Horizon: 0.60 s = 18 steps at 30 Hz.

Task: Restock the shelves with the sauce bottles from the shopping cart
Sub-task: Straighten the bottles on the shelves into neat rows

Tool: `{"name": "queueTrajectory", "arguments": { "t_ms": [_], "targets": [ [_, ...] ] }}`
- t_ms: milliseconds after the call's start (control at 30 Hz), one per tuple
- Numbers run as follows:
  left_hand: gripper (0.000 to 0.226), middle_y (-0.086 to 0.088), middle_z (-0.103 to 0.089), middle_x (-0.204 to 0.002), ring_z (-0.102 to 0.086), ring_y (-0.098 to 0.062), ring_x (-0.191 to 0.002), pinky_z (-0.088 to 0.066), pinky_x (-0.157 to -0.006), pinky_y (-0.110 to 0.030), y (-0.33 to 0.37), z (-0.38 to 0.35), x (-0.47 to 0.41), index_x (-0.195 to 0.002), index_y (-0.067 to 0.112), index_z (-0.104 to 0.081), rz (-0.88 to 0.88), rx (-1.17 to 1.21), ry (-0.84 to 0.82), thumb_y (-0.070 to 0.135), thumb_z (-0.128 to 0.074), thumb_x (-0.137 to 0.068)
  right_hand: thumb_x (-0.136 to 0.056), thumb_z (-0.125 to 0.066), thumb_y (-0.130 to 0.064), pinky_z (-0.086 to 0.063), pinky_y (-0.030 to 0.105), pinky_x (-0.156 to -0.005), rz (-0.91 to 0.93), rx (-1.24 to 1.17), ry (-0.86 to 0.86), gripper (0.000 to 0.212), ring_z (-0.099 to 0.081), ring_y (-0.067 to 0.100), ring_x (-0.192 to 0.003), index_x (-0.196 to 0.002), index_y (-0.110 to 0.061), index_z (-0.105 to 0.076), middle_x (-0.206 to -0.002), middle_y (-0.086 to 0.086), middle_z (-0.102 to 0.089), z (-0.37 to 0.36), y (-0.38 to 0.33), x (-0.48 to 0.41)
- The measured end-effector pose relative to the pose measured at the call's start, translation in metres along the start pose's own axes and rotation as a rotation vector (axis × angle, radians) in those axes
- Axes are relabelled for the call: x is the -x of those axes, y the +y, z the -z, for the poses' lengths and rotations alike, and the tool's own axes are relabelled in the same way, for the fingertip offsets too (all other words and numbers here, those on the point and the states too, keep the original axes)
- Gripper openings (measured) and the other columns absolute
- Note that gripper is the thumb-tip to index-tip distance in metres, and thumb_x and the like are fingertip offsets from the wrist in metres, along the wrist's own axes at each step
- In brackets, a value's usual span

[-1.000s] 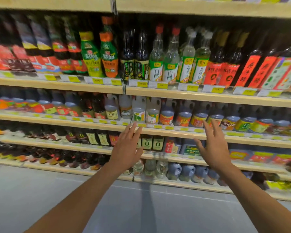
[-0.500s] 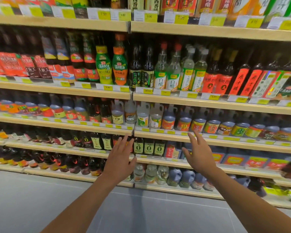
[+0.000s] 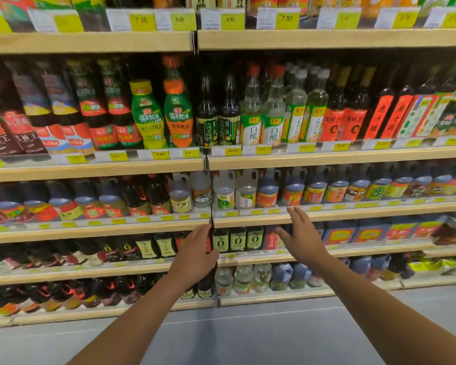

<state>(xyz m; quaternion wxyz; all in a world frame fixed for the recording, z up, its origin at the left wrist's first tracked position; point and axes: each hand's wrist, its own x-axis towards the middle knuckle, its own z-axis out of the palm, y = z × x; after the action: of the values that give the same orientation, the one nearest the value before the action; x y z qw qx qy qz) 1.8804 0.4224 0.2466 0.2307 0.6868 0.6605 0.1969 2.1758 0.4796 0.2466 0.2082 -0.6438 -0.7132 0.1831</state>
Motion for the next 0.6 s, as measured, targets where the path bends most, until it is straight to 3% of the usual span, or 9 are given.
{"name": "queueTrajectory", "arguments": {
  "t_ms": [100,167,267,333,467,600],
  "targets": [
    [0.074,0.001,-0.020,-0.167,-0.024,-0.020,-0.152,-0.025,-0.123,-0.039,-0.003,-0.001,-0.030,-0.160,0.023,-0.019,0.013,0.022,-0.047,0.040,-0.057,-0.099,-0.100,-0.052,-0.047,-0.031,0.044,-0.118,-0.050,-0.048,-0.022,0.074,-0.019,0.025,-0.151,-0.159,-0.017,-0.019,-0.167,0.001,-0.011,0.002,0.000,-0.015],
    [0.075,0.001,-0.020,-0.167,-0.030,-0.023,-0.150,-0.028,-0.122,-0.042,-0.004,-0.004,-0.052,-0.160,0.023,-0.019,0.037,0.041,-0.058,0.040,-0.058,-0.099,-0.100,-0.051,-0.048,-0.036,0.045,-0.113,-0.059,-0.087,-0.033,0.074,-0.031,0.026,-0.146,-0.159,-0.019,-0.018,-0.166,0.000,-0.013,0.006,0.005,-0.029],
    [0.075,0.000,-0.019,-0.167,-0.023,-0.021,-0.152,-0.026,-0.123,-0.041,-0.011,-0.018,-0.088,-0.160,0.022,-0.018,0.024,0.005,-0.047,0.040,-0.058,-0.099,-0.101,-0.052,-0.042,-0.044,0.037,-0.097,-0.063,-0.152,-0.020,0.068,-0.059,0.025,-0.120,-0.157,-0.019,-0.022,-0.161,0.004,-0.026,0.008,0.015,-0.057],
    [0.076,-0.001,-0.019,-0.167,-0.028,-0.023,-0.150,-0.028,-0.122,-0.040,-0.016,-0.028,-0.109,-0.160,0.021,-0.017,0.027,-0.018,-0.044,0.041,-0.058,-0.099,-0.100,-0.054,-0.041,-0.047,0.038,-0.093,-0.063,-0.187,-0.006,0.066,-0.065,0.023,-0.107,-0.156,-0.019,-0.026,-0.158,0.003,-0.034,0.006,0.024,-0.079],
    [0.079,0.000,-0.020,-0.167,-0.024,-0.020,-0.152,-0.030,-0.121,-0.038,-0.032,-0.052,-0.156,-0.161,0.020,-0.015,0.072,0.031,0.001,0.037,-0.060,-0.099,-0.099,-0.055,-0.043,-0.052,0.042,-0.089,0.010,-0.154,-0.001,0.060,-0.062,0.027,-0.113,-0.151,-0.022,-0.032,-0.150,0.003,-0.040,-0.005,0.044,-0.127],
    [0.086,-0.006,-0.023,-0.166,-0.028,-0.025,-0.151,-0.031,-0.120,-0.039,-0.046,-0.076,-0.200,-0.162,0.015,-0.006,0.175,0.128,0.116,0.028,-0.063,-0.098,-0.097,-0.057,-0.048,-0.051,0.050,-0.098,-0.027,-0.139,-0.015,0.069,-0.059,0.028,-0.122,-0.153,-0.022,-0.027,-0.147,0.007,-0.047,-0.028,0.058,-0.171]
  ]
}}
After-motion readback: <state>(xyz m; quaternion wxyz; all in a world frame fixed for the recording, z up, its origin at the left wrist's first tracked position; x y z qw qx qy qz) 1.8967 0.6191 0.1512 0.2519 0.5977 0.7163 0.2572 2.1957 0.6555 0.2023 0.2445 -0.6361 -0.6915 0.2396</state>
